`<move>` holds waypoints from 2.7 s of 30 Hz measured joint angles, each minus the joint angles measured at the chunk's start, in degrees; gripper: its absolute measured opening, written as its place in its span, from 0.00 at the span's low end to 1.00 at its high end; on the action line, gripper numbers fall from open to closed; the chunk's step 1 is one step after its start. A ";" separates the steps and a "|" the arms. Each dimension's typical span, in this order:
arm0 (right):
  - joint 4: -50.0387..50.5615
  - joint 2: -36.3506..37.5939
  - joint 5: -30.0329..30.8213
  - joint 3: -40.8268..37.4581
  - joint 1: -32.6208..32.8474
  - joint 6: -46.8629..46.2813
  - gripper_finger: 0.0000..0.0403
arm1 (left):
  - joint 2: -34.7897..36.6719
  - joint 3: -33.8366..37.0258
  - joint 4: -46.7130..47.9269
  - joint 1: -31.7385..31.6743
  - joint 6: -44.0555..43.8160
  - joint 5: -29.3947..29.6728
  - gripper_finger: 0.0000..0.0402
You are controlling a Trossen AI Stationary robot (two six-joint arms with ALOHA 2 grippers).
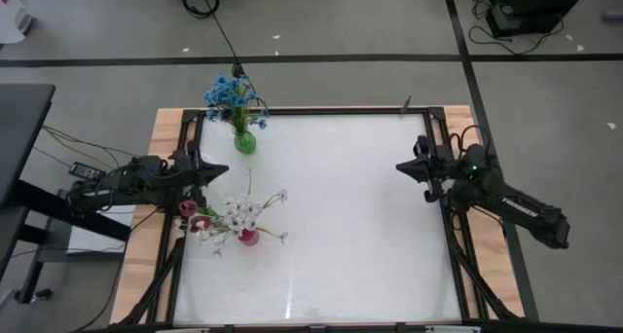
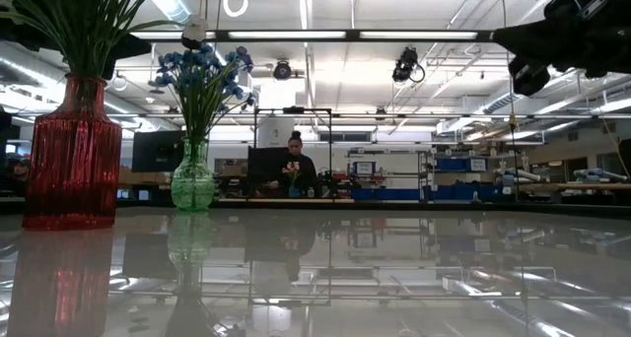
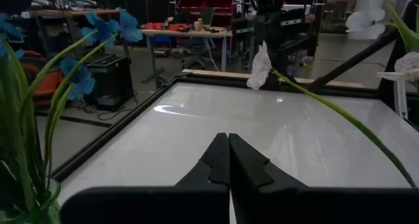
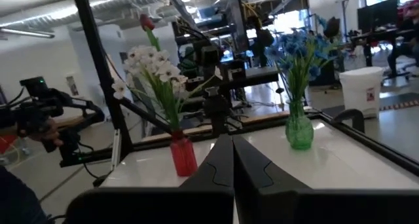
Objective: Sort flowers into vase by color
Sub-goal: Return to Home Position
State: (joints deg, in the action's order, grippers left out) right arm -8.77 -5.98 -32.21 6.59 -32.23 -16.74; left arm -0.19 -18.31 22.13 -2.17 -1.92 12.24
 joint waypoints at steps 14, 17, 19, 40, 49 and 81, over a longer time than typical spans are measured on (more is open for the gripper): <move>-0.22 3.63 17.05 -4.57 13.70 1.88 0.00 | -0.04 5.89 -8.13 -0.02 -1.43 -2.04 0.00; -0.47 3.65 18.74 -6.23 16.43 1.77 0.00 | -0.07 9.98 -13.74 -0.01 -2.47 -2.06 0.00; 1.01 3.36 20.41 -6.25 18.26 1.48 0.00 | -0.09 11.68 -16.14 -0.02 -3.02 -2.06 0.00; 2.57 2.23 24.66 -6.23 22.36 -3.40 0.05 | -0.08 17.77 -24.30 -0.02 -7.86 -2.83 0.00; 2.46 2.23 24.68 -6.23 22.36 -4.21 0.05 | -0.61 17.79 -24.35 -0.02 -7.64 -2.37 0.04; 2.46 2.23 24.66 -6.23 22.36 -4.14 0.06 | -0.61 17.88 -24.33 -0.01 -7.77 -2.22 0.06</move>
State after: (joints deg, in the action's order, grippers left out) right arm -6.31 -3.75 -7.55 0.36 -9.87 -20.88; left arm -0.80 -0.43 -2.20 -2.18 -9.69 10.02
